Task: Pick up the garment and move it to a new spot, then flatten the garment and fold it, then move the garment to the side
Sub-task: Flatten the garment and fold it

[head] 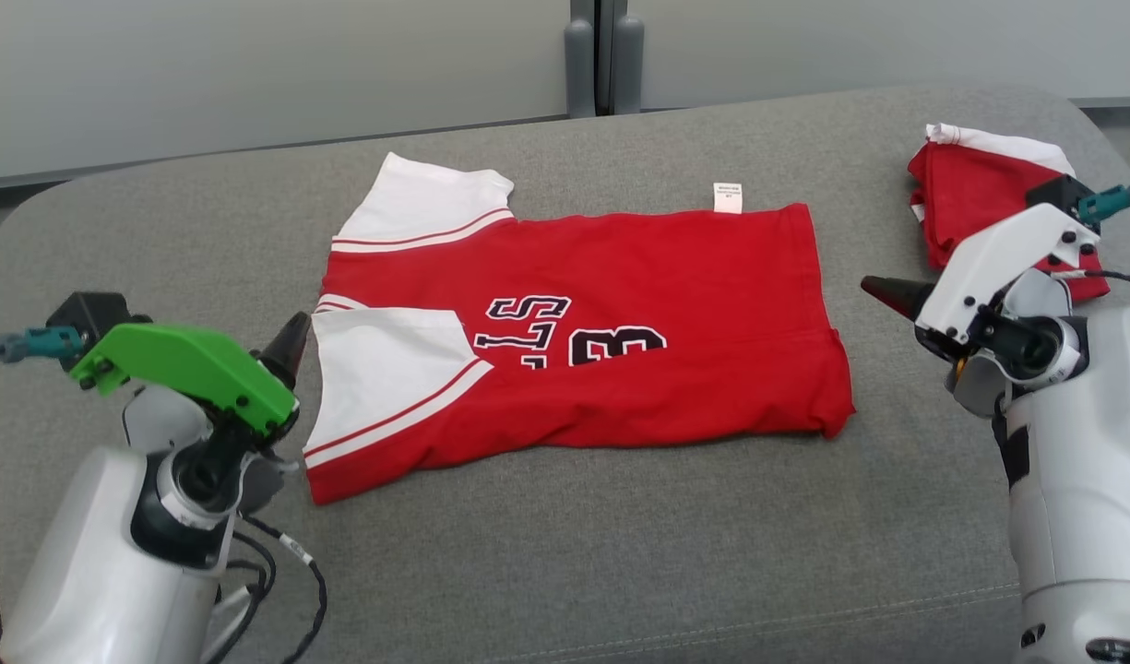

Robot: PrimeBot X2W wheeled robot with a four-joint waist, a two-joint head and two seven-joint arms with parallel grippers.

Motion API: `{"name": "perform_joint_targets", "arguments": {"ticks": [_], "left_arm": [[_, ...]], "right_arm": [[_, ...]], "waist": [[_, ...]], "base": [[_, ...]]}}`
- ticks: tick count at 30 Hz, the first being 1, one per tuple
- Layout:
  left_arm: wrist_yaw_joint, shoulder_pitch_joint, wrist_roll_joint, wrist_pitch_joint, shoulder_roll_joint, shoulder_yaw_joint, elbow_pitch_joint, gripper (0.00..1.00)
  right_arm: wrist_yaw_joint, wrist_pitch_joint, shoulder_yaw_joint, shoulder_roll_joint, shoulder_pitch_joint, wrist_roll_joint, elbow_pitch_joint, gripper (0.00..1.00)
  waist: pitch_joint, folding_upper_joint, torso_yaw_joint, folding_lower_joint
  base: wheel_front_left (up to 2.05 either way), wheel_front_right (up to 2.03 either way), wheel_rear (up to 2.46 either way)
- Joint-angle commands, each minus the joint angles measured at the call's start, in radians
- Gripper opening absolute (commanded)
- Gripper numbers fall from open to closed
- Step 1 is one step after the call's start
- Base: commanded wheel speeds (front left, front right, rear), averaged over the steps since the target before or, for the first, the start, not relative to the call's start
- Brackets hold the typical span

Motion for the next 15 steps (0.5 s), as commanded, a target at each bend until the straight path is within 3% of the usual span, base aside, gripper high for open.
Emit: {"name": "perform_joint_targets", "arguments": {"ticks": [1,5,10,15], "left_arm": [[0.008,0.051,-0.010,-0.008,0.008,0.011,-0.033,1.00],[0.026,0.172,-0.031,-0.030,0.012,0.033,-0.132,1.00],[0.050,0.326,-0.026,-0.081,0.000,0.043,-0.241,1.00],[0.056,0.432,-0.002,-0.131,-0.009,0.029,-0.292,1.00]], "right_arm": [[0.000,0.008,0.006,-0.002,0.049,0.021,-0.046,1.00],[0.000,0.020,0.034,-0.002,0.168,0.077,-0.182,1.00],[0.000,-0.032,0.090,-0.007,0.346,0.123,-0.383,1.00],[0.000,-0.087,0.099,-0.004,0.477,0.183,-0.510,1.00]], "waist": [[-0.028,0.0000,0.004,0.0000],[-0.049,0.0000,0.006,0.0000],[-0.053,0.0000,0.014,0.0000],[-0.037,0.0000,0.021,0.0000]], "base": [[0.00,0.00,0.00],[0.00,0.00,0.00],[0.00,0.00,0.00],[0.00,0.00,0.00]]}}
